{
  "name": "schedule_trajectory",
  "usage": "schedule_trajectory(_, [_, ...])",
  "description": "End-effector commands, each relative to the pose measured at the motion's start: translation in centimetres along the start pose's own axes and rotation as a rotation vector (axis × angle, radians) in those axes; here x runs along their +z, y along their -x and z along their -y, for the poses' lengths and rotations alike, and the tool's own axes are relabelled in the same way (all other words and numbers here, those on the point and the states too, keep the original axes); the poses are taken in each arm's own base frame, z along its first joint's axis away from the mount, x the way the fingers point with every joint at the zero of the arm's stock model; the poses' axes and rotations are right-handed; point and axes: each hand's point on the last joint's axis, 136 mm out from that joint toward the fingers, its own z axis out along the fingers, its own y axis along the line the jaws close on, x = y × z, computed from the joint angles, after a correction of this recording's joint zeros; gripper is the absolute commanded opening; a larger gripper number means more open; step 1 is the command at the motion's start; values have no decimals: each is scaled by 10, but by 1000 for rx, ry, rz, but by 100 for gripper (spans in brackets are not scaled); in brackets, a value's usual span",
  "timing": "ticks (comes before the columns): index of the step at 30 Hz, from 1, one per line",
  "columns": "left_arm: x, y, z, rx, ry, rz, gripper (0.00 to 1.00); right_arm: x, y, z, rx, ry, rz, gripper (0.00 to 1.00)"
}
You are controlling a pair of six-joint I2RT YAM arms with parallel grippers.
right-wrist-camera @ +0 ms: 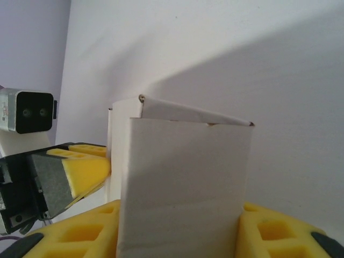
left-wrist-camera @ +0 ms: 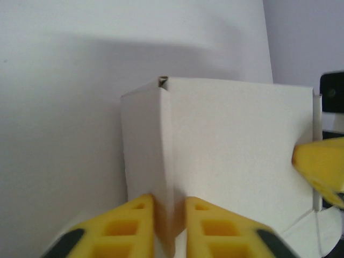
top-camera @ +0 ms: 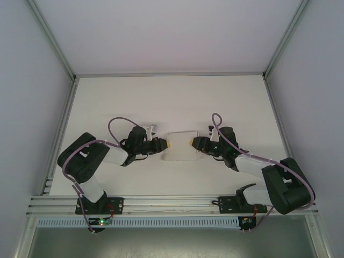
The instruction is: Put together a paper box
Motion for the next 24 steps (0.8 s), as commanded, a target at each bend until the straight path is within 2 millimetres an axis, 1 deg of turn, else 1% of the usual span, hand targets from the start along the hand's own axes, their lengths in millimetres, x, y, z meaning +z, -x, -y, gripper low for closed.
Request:
schedule_trajectory(1, [-12,19,24,106,-25,55,45,-4,5,-18,-38,65,8,38])
schedule_trajectory(3, [-20,26,33,161,-7,80,85,-6,6,-17,-22,48,5,39])
schedule_trajectory(4, [-26,29,37,188,14,93,99,-8,5,-16,-6,33,-5,38])
schedule_trajectory(7, [-45,36,55,336,85,119,100,-13,7,-17,23,9,-29,38])
schedule_trajectory(8, [-51,37,61,403,124,129,100,-14,7,-18,34,4,-38,38])
schedule_trajectory(10, [-63,35,75,590,216,157,100,-16,6,-22,55,7,-56,39])
schedule_trajectory(11, [-66,28,84,690,231,149,100,-17,5,-21,85,-5,-66,39])
schedule_trajectory(13, [-67,5,105,913,219,106,100,-19,4,-19,145,-32,-83,40])
schedule_trajectory(16, [-67,-24,121,1173,224,81,100,-20,1,-23,206,-31,-116,39])
schedule_trajectory(18, [-65,-37,126,1293,232,72,100,-21,-3,-27,282,-11,-160,38])
schedule_trajectory(21, [-61,-43,130,1417,286,84,100,-22,-8,-33,416,26,-228,37])
schedule_trajectory(22, [-58,-46,132,1469,291,96,100,-22,-10,-35,446,34,-246,36])
schedule_trajectory(24, [-51,-58,133,1573,279,75,100,-22,-13,-39,485,44,-282,36])
